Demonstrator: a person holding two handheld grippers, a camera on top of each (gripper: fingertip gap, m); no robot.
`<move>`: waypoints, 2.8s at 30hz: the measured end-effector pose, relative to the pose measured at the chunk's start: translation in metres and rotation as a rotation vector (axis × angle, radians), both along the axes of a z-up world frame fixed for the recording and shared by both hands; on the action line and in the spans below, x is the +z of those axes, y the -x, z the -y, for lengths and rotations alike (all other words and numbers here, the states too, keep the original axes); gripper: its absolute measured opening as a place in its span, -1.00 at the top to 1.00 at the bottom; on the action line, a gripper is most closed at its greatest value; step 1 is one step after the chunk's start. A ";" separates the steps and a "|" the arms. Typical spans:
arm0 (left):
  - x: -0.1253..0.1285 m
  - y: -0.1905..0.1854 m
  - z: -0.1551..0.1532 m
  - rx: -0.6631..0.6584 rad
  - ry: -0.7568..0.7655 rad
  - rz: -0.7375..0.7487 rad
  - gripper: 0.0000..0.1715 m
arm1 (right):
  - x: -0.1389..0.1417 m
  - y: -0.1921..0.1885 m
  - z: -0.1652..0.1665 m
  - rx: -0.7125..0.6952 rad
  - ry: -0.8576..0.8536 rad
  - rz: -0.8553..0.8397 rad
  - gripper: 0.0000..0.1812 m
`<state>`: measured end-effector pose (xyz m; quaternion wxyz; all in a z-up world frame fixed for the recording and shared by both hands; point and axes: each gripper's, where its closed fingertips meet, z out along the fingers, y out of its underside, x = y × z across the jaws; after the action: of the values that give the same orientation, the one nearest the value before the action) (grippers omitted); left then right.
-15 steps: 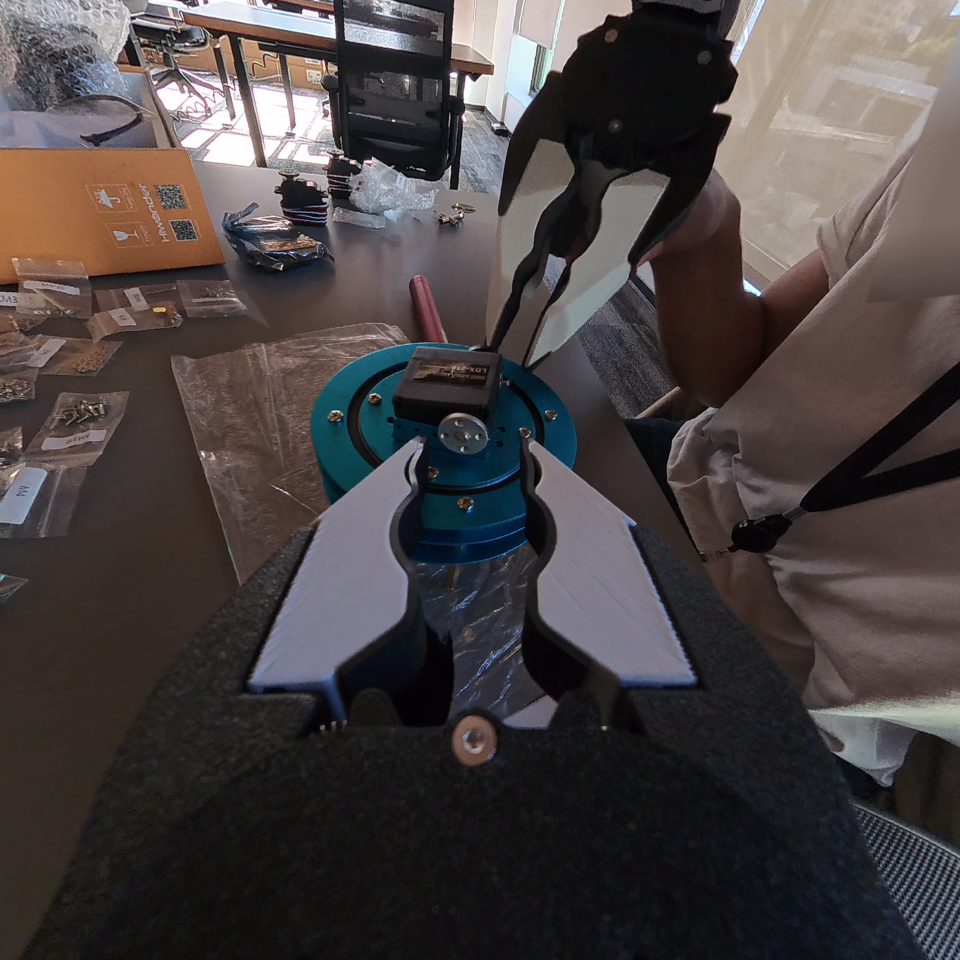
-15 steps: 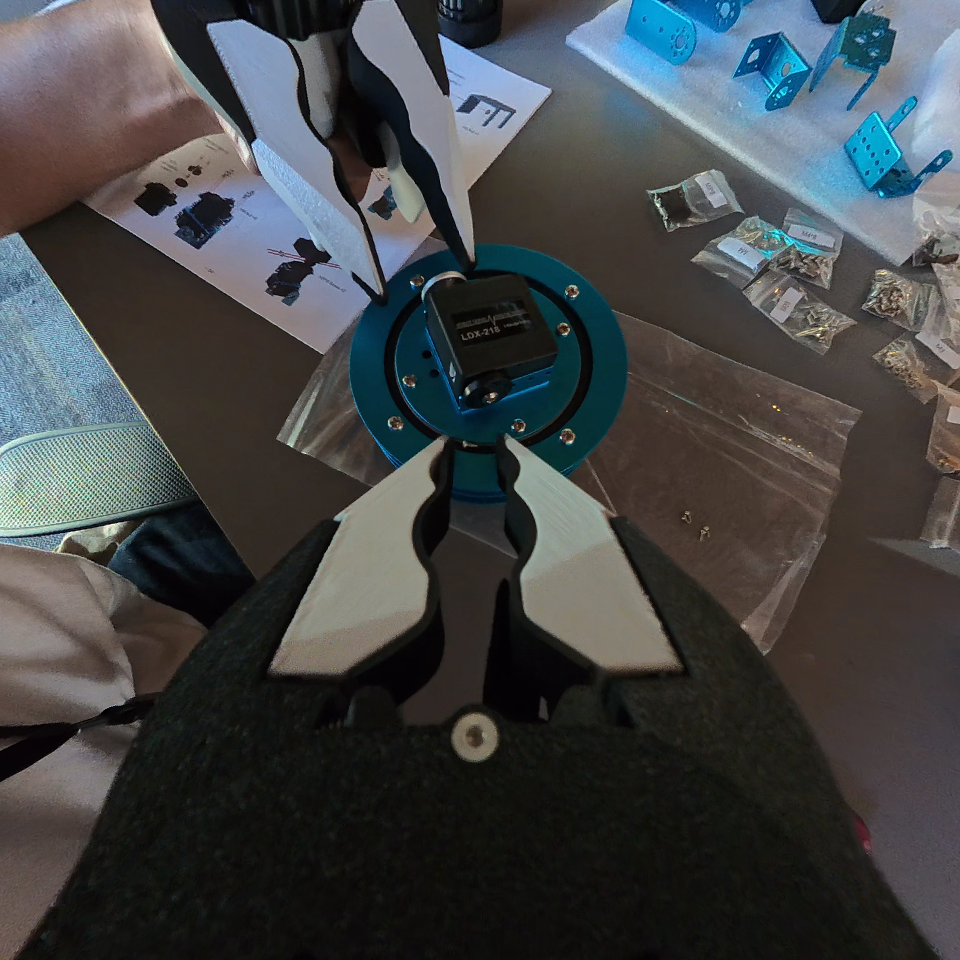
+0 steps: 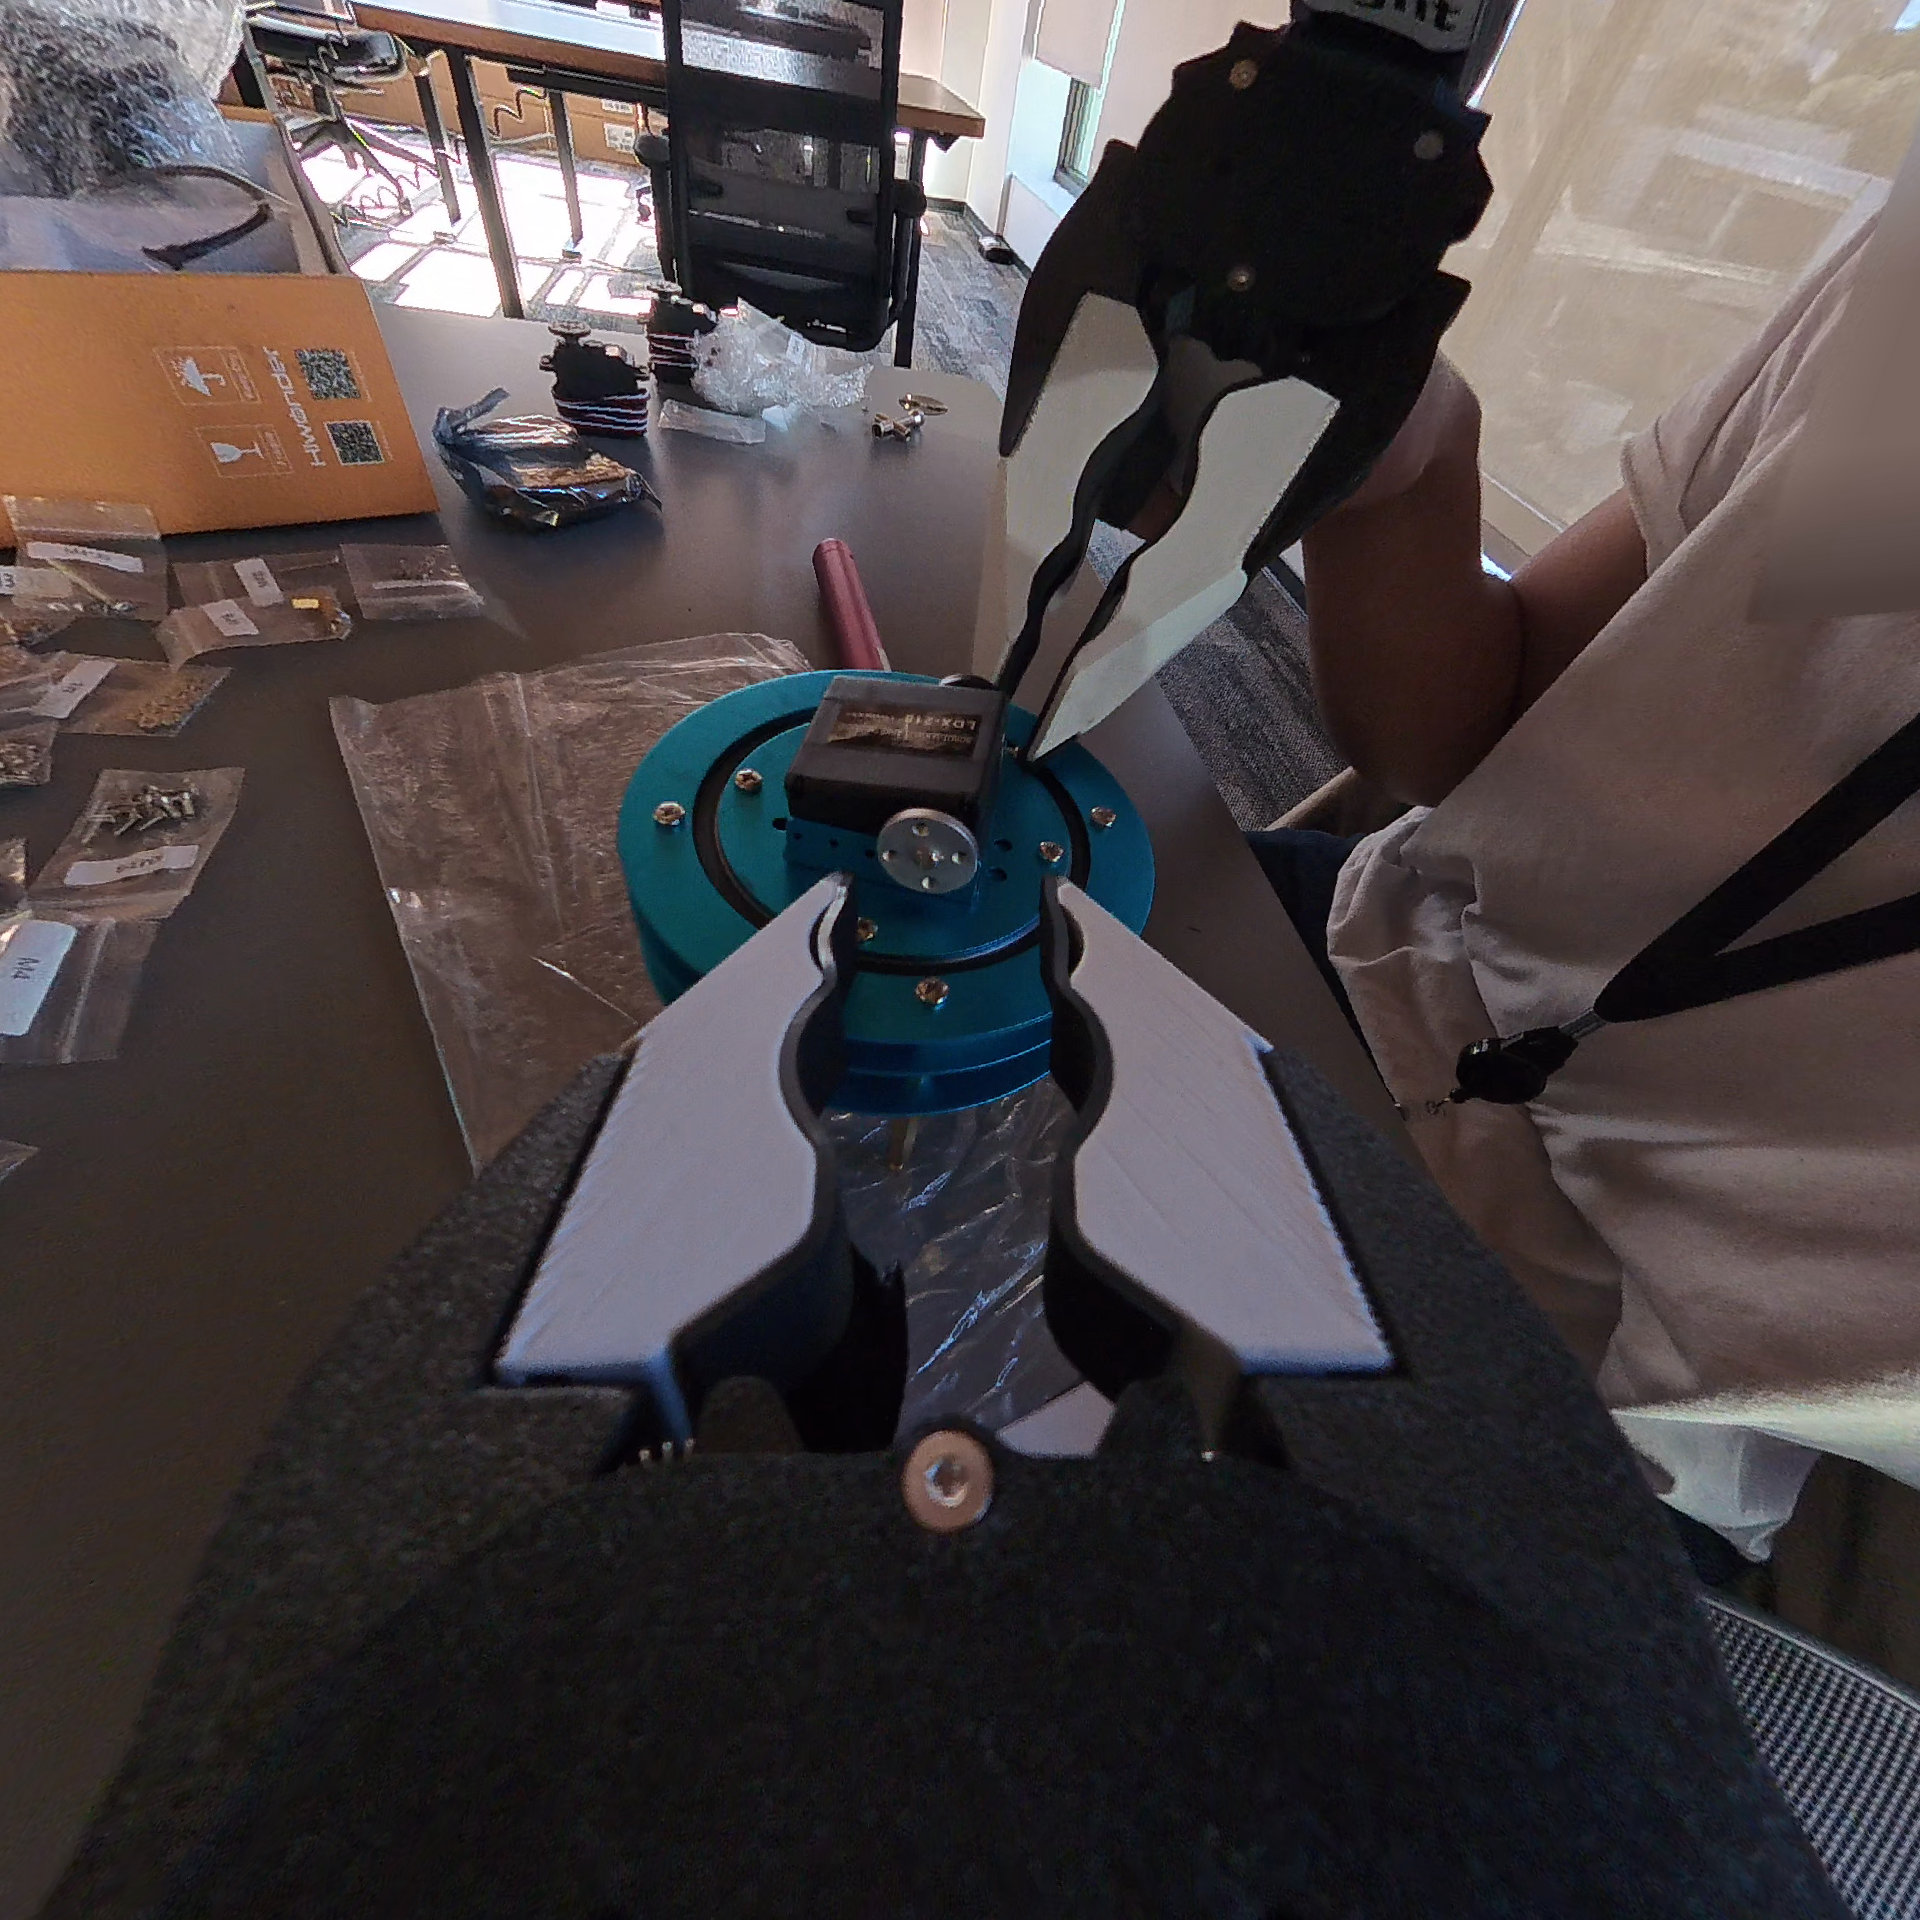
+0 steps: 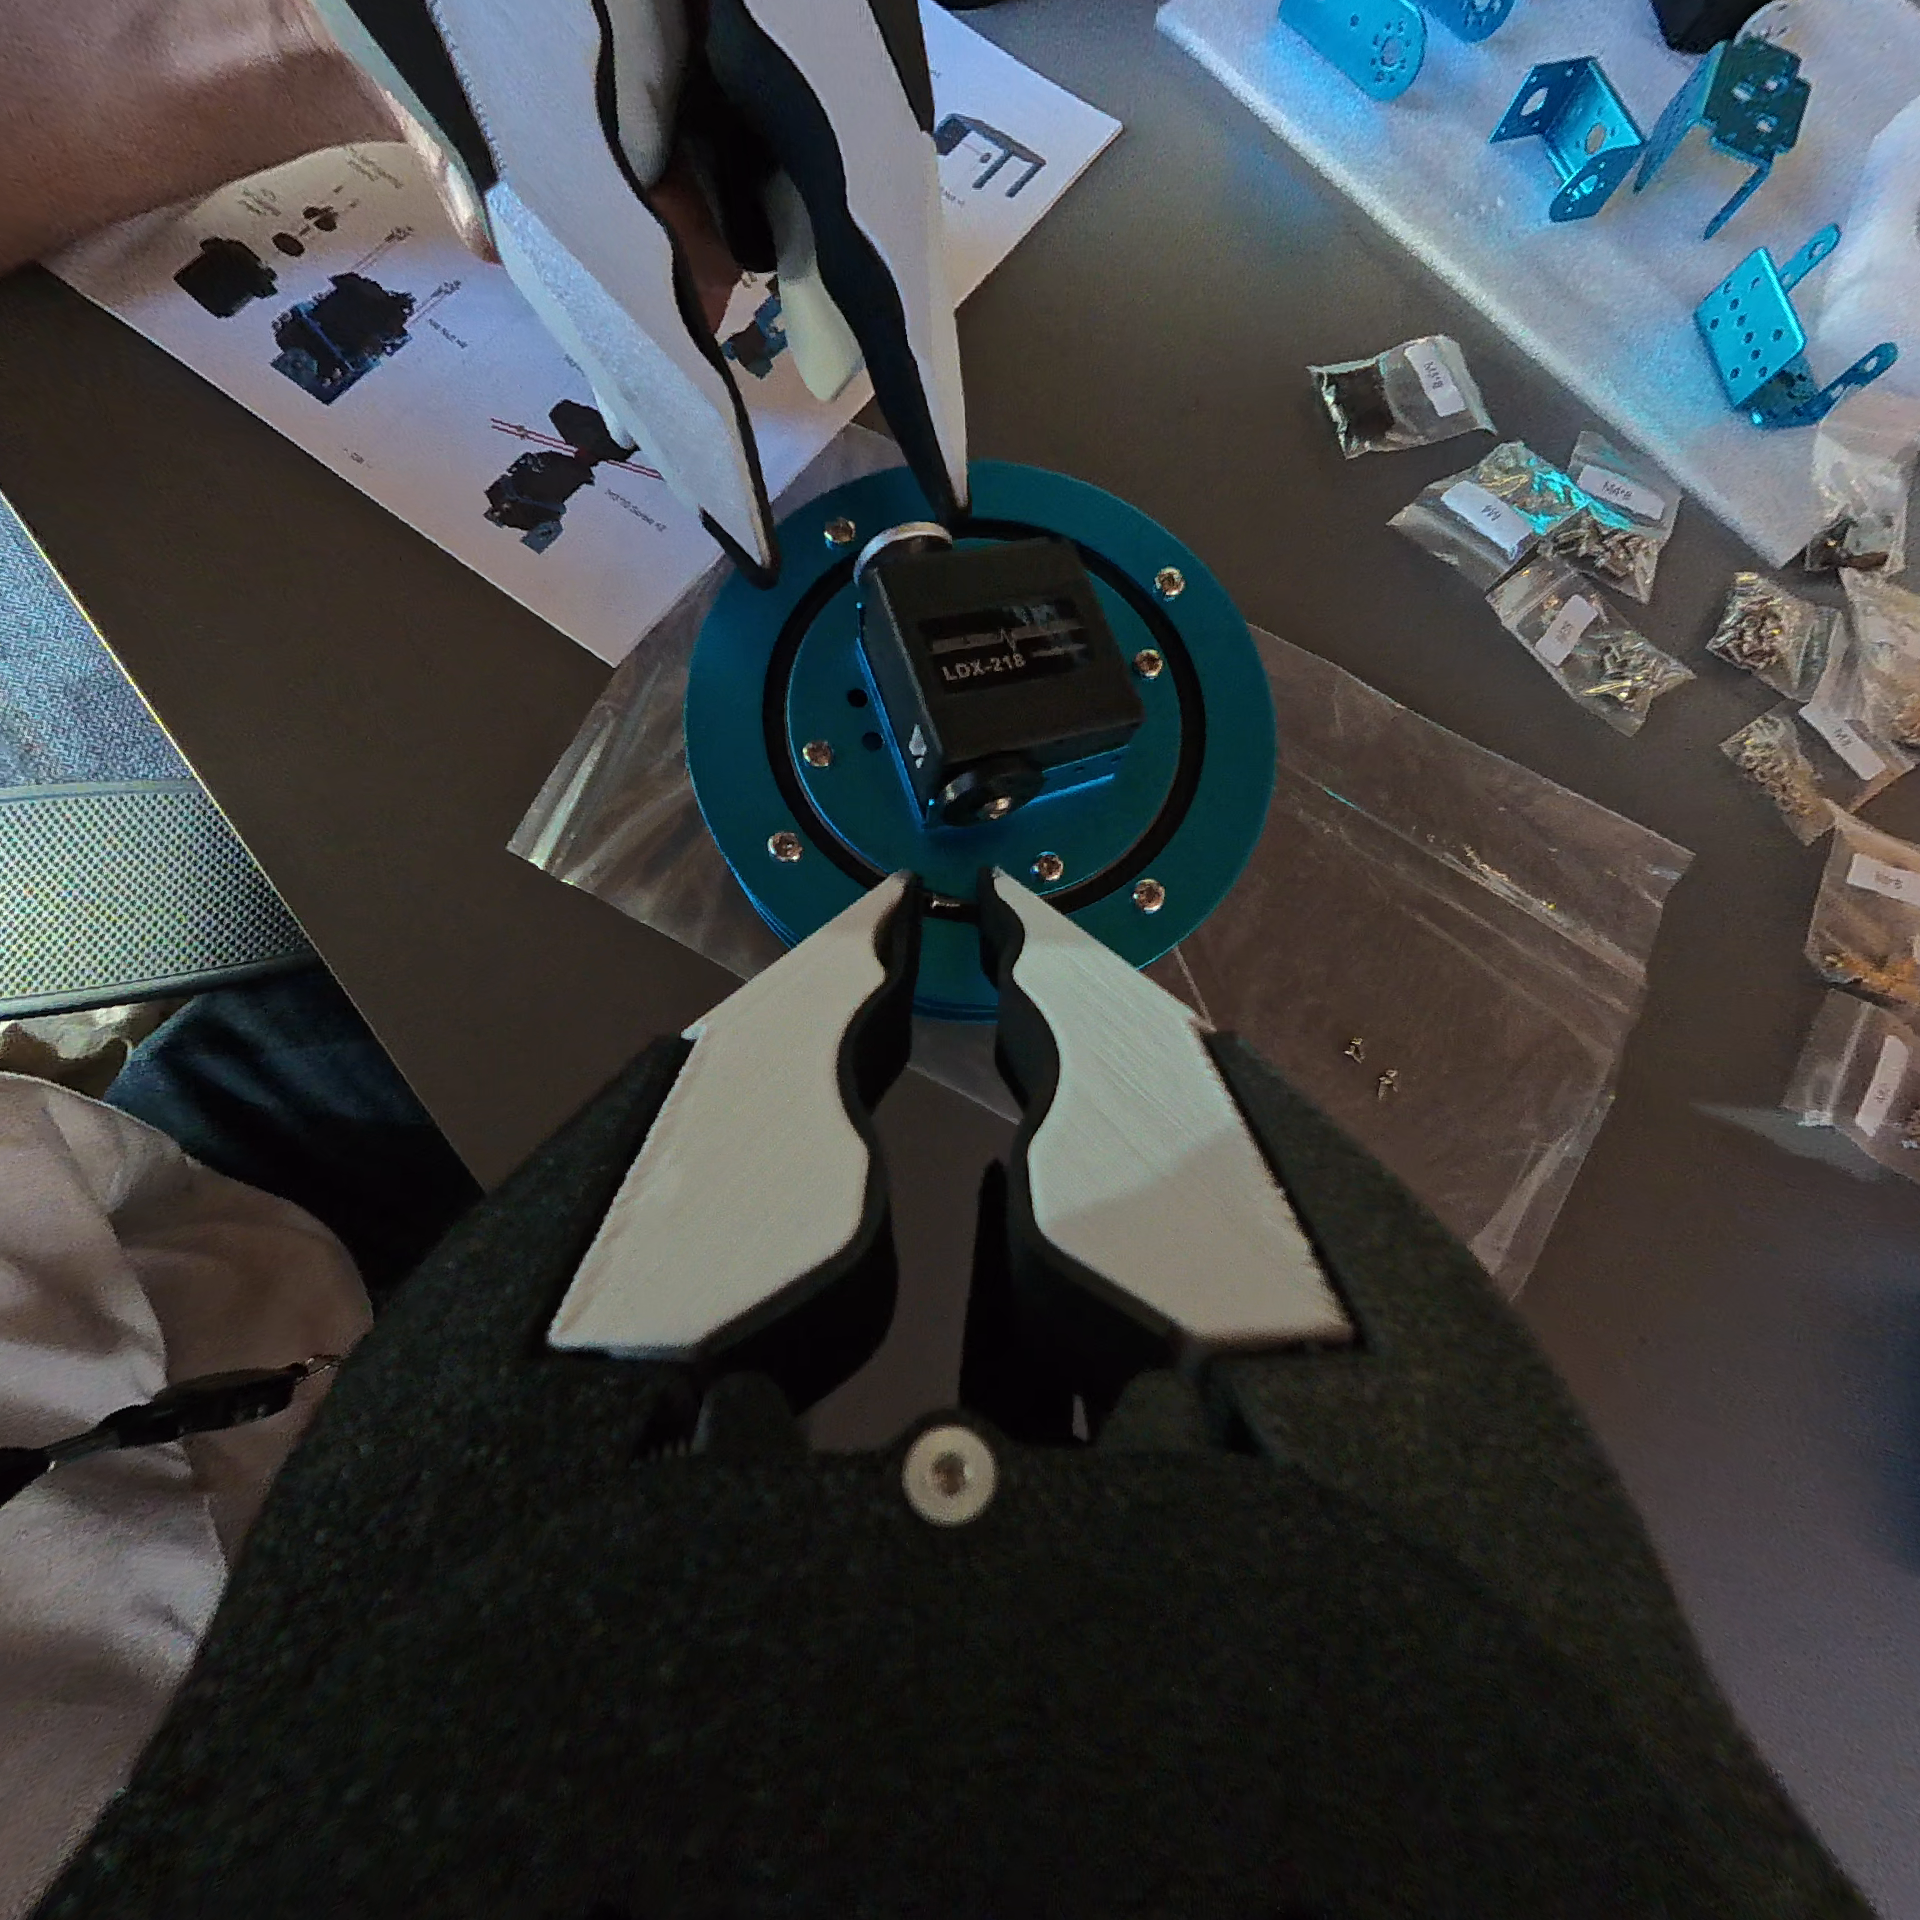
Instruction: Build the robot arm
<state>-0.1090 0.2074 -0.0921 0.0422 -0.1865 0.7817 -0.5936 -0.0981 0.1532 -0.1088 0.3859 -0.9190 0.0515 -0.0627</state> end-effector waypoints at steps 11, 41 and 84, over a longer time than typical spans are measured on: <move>-0.002 0.000 0.000 -0.002 -0.001 -0.008 0.59 | 0.000 -0.001 0.001 -0.010 -0.061 0.035 1.00; 0.008 -0.003 0.000 0.319 -0.089 0.076 0.62 | 0.018 -0.004 0.000 0.218 -0.302 -0.069 0.87; 0.009 0.041 0.009 0.772 0.077 -0.030 0.62 | 0.040 -0.059 0.012 0.093 -0.663 0.014 0.57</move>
<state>-0.1498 0.1984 -0.0829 0.2442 -0.4770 0.6316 -0.5604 -0.0395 0.1415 -0.0685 0.6667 -0.7443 0.0244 -0.0313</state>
